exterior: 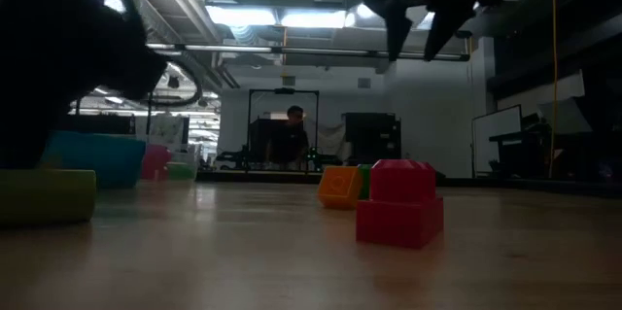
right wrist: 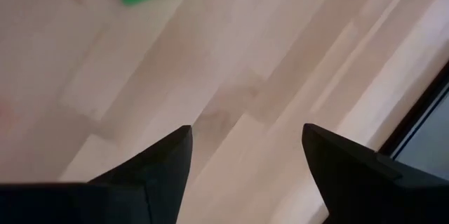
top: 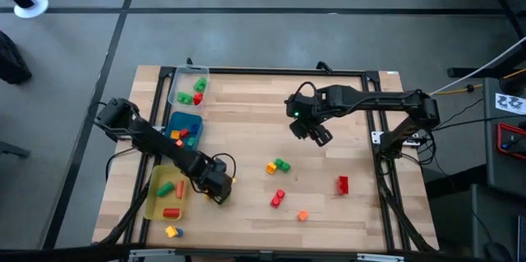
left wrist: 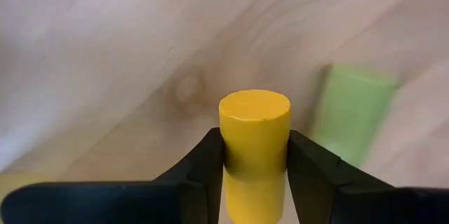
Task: Sort blocks by size
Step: Put the yellow cylindrical block into the yellow bin, then put the green 2 stud game piece into the transparent bin
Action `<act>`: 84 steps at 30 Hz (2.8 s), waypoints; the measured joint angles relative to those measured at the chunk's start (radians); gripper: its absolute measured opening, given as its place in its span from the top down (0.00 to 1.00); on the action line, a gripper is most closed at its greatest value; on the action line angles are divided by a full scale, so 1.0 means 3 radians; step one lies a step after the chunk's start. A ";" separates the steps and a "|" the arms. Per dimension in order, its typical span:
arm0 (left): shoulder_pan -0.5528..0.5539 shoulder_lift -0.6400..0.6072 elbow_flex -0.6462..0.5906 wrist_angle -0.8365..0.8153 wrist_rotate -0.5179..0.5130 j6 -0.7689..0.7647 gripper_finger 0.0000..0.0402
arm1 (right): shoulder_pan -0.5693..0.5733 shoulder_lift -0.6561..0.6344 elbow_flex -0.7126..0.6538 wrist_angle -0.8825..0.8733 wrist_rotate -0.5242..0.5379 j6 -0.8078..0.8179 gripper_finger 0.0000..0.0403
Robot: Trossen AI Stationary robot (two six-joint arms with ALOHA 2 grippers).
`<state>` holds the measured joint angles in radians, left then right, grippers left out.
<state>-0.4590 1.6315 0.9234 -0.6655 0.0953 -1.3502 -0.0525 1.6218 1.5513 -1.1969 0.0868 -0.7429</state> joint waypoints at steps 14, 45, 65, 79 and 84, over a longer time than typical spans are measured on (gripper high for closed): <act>0.0376 -0.1021 0.0000 -0.0024 0.0314 0.0156 0.72 | 0.0002 -0.0768 -0.0313 -0.0209 -0.0009 0.0480 0.33; -0.0329 -0.1646 0.0001 -0.1686 0.0826 -0.0763 0.50 | 0.1054 -0.0324 -0.2438 0.3279 0.0233 0.2136 0.33; -0.0329 -0.1646 0.0000 -0.1670 0.0189 -0.0445 0.48 | 0.1068 0.0423 -0.2436 0.3921 0.0457 0.2902 0.33; -0.0326 -0.1646 -0.0001 -0.1585 -0.0936 -0.0445 0.48 | 0.1067 0.0469 -0.2435 0.3990 0.0857 0.2872 0.66; -0.0325 -0.1646 -0.0001 -0.1283 -0.1558 -0.0163 0.48 | 0.1053 0.0469 -0.2406 0.3997 0.0959 0.2797 0.66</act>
<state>-0.5564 1.1378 0.9230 -1.0505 -0.3720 -1.3990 0.2634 1.7626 0.8293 0.0021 0.3743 0.0962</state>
